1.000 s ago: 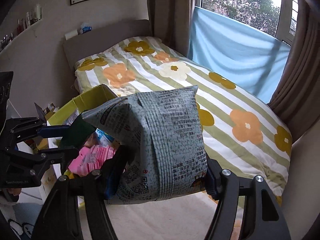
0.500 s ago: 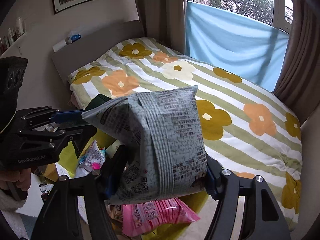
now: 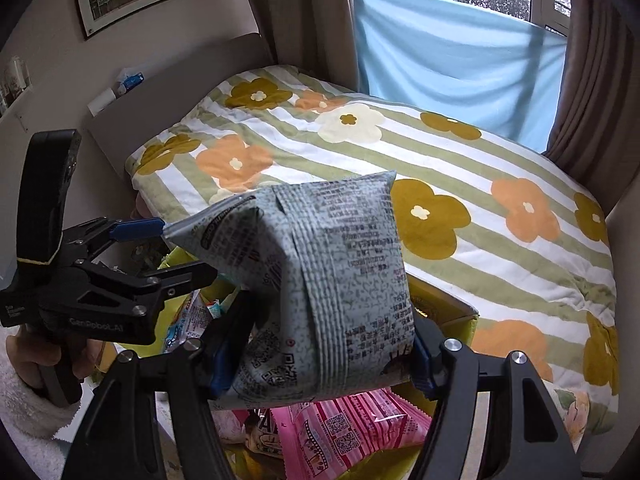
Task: Organize snacks
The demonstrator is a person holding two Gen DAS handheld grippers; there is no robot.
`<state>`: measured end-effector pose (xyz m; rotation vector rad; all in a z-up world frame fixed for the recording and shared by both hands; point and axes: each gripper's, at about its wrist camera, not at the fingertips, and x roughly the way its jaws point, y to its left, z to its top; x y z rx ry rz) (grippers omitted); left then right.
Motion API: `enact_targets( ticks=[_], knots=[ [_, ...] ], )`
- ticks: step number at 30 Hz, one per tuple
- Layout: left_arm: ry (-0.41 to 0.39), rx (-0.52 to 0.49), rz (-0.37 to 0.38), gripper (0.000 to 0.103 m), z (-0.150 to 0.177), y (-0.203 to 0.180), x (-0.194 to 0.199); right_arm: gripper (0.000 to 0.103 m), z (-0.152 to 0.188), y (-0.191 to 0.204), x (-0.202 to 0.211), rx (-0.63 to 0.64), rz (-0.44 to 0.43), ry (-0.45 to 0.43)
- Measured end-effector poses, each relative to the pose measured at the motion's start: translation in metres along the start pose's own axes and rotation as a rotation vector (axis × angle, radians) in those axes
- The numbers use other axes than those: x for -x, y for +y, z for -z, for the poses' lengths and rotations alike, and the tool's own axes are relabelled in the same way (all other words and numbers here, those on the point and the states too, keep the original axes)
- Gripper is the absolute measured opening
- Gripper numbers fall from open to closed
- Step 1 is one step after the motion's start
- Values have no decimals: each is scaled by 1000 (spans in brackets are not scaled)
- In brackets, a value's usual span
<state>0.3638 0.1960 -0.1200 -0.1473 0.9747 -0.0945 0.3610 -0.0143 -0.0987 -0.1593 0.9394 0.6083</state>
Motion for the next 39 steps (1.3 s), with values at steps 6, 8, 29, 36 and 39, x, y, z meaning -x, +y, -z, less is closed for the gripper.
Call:
enact_targets(
  ticks=[6,8,29,36,39],
  knots=[
    [-3,51,-8,103,21,15,17,64,3,9,-3,5,-9,31],
    [-8,64,-17,103,26,19,24,64,4,10,-6,-8,-15,42],
    [-49,34,-75,103,70,14,73,102,40,20,41,-178,59,-84],
    [-112,18,-85,103,83,-19,111,102,66,22,90,-180,72,-148],
    [-167,-10,-87,103,90,-47,139,102,82,19,121,-184,91,-181]
  ],
)
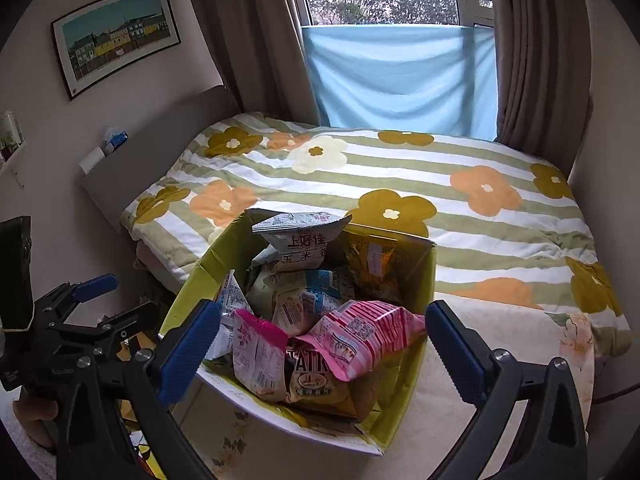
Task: Organize snacks
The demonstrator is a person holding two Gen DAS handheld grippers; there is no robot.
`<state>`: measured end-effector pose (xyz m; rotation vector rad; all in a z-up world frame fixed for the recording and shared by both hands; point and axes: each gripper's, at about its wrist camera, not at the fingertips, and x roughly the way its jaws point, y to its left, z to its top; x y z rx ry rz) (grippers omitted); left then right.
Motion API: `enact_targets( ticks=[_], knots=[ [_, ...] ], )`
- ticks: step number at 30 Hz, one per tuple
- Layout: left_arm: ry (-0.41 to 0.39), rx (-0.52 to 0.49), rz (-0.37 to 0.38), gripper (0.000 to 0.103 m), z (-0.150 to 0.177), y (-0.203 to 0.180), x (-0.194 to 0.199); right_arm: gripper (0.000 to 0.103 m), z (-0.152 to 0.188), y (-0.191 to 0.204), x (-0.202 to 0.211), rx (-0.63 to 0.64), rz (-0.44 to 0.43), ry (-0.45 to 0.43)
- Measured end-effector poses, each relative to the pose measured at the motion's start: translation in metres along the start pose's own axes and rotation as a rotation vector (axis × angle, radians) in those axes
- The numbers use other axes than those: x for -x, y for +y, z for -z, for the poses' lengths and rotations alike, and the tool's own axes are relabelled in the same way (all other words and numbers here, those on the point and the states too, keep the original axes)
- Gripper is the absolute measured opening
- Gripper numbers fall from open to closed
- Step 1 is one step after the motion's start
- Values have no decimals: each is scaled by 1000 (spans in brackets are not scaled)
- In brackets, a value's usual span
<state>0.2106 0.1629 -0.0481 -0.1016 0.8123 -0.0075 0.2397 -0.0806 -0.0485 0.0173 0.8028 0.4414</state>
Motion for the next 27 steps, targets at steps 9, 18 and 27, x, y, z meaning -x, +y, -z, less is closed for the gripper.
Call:
enact_targets(
  ticks=[9,18,27],
  knots=[
    [-145,-45,56,103,25,-74,102,102,42,-19,130,-32,126,-158],
    [-251,-14,87,103,76,-107,191,102,97,-15,214,-47,246,-262],
    [-328,-76,2,103,113,-132,216,102,132,-16,239,-75,343,-304]
  ],
)
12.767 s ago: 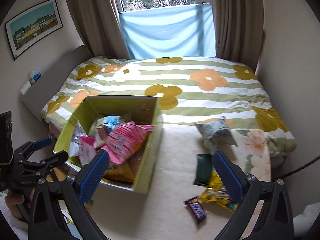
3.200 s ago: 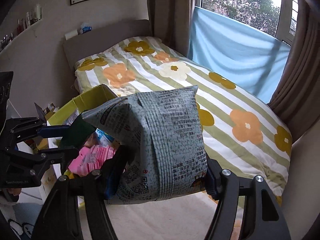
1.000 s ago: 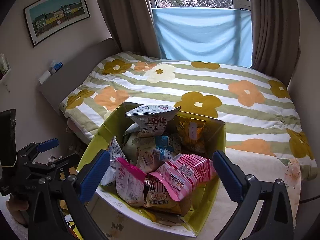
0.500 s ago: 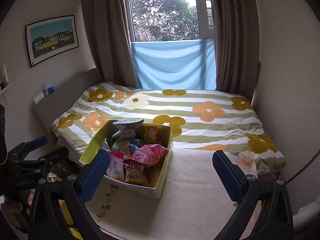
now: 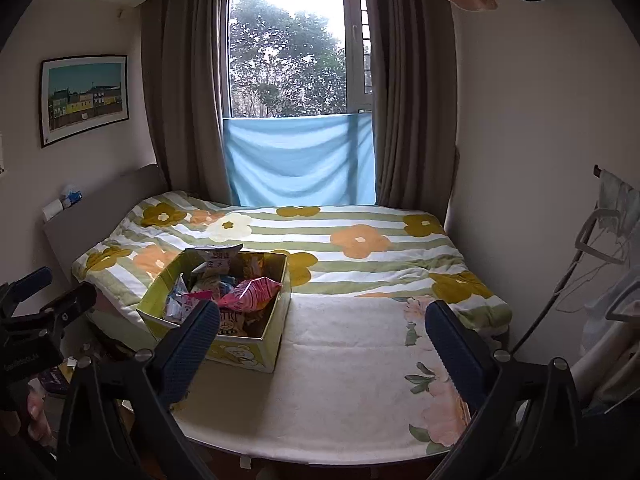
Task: Organize snacks
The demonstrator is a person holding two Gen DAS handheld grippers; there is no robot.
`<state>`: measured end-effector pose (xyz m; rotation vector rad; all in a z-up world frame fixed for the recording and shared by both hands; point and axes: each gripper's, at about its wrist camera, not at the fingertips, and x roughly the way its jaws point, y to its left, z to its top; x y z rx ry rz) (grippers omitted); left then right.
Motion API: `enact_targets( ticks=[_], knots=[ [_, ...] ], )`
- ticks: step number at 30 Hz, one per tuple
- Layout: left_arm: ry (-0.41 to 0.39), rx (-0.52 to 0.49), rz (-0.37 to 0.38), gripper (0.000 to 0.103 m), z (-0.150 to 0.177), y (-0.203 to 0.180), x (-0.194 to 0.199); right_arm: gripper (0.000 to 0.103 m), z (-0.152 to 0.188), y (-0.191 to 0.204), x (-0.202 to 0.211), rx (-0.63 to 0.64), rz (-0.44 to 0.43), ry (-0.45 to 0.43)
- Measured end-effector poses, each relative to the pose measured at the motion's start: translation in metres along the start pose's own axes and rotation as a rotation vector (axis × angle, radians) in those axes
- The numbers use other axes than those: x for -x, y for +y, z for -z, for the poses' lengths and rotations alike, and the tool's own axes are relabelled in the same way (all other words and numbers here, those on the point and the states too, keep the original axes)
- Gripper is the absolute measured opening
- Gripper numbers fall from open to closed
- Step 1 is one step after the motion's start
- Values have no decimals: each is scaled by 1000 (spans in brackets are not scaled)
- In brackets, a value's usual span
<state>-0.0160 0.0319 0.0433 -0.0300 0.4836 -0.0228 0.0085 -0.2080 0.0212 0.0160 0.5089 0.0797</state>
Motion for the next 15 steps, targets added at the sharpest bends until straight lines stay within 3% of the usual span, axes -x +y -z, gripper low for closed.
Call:
enact_targets(
  ticks=[15],
  knots=[
    [-26,-30,5,103,-1,-13,7,102,13,-17,15,-31,35,-6]
  ],
)
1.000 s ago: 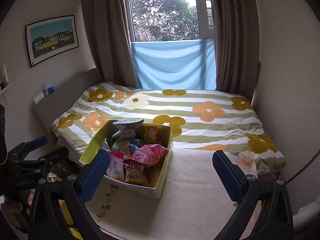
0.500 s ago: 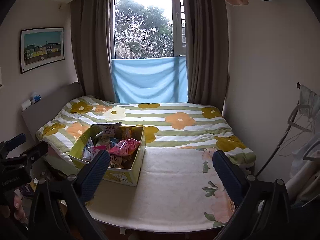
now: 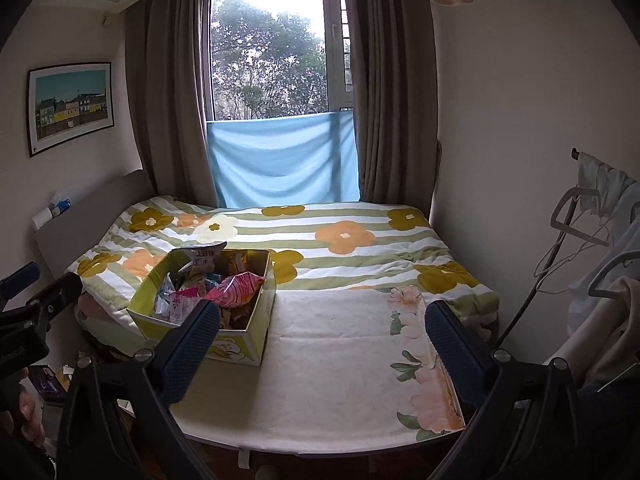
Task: Organize snacks
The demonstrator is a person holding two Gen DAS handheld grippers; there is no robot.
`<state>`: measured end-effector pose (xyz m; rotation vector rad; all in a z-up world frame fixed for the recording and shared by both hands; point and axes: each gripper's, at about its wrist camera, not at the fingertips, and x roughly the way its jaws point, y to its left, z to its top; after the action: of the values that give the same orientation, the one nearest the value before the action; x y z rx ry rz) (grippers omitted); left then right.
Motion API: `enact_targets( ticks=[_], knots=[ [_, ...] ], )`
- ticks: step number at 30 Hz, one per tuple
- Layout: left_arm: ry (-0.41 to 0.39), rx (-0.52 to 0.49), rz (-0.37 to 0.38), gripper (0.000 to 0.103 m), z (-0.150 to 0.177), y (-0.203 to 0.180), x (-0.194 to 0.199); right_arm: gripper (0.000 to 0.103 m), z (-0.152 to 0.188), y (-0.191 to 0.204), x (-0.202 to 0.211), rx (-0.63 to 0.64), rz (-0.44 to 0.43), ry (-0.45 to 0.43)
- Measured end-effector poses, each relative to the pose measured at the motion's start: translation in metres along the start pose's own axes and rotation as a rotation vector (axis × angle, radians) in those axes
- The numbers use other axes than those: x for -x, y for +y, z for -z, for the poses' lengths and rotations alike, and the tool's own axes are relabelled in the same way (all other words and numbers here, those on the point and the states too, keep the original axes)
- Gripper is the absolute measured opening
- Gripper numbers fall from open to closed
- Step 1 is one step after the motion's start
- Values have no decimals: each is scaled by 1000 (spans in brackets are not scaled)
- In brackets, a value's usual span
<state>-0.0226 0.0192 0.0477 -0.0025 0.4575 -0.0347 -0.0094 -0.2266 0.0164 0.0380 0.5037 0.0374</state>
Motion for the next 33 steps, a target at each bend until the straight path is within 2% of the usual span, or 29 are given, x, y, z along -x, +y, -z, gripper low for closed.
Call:
enact_targets(
  ticks=[33],
  knots=[
    [-5,-3,0,103,-2,-3,-9,102,-8,-2,-10,12,34,22]
  ],
)
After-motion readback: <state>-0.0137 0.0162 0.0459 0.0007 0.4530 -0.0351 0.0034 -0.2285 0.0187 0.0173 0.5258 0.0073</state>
